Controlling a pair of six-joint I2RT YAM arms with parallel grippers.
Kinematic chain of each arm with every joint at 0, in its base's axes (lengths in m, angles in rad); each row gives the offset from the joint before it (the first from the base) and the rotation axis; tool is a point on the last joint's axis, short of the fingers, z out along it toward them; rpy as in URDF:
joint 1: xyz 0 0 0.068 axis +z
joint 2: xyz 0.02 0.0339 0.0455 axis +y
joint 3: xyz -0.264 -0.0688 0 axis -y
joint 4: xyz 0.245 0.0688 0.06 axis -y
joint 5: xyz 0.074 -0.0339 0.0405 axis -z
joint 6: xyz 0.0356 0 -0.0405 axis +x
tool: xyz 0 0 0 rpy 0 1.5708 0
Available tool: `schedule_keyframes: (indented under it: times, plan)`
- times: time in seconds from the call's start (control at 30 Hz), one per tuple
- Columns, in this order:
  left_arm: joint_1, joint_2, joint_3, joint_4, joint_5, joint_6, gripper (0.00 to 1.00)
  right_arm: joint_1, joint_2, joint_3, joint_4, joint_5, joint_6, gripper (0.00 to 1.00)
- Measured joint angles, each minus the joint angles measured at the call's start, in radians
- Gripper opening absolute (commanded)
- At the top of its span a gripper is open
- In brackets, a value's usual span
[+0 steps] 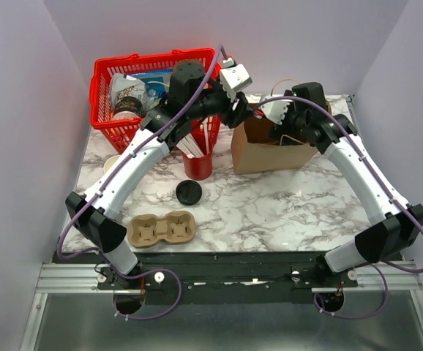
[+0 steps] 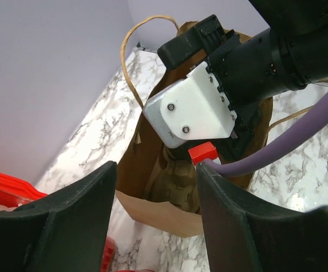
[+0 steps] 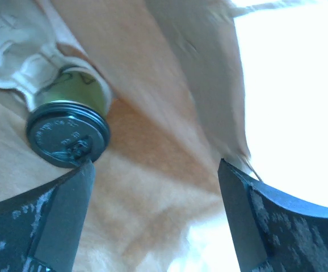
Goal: Pack the takeout coffee
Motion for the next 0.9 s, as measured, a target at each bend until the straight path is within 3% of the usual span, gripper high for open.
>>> schedule_keyframes:
  times: [0.67,0.9]
  plan:
    - [0.01,-0.129,-0.089,-0.088,-0.135,0.044,0.7,-0.004,0.027,0.195,0.058,-0.002,0.02,0.97]
    - [0.111,-0.219,-0.175,-0.172,-0.183,0.051,0.7,-0.005,0.04,0.356,0.095,0.019,0.053,0.97]
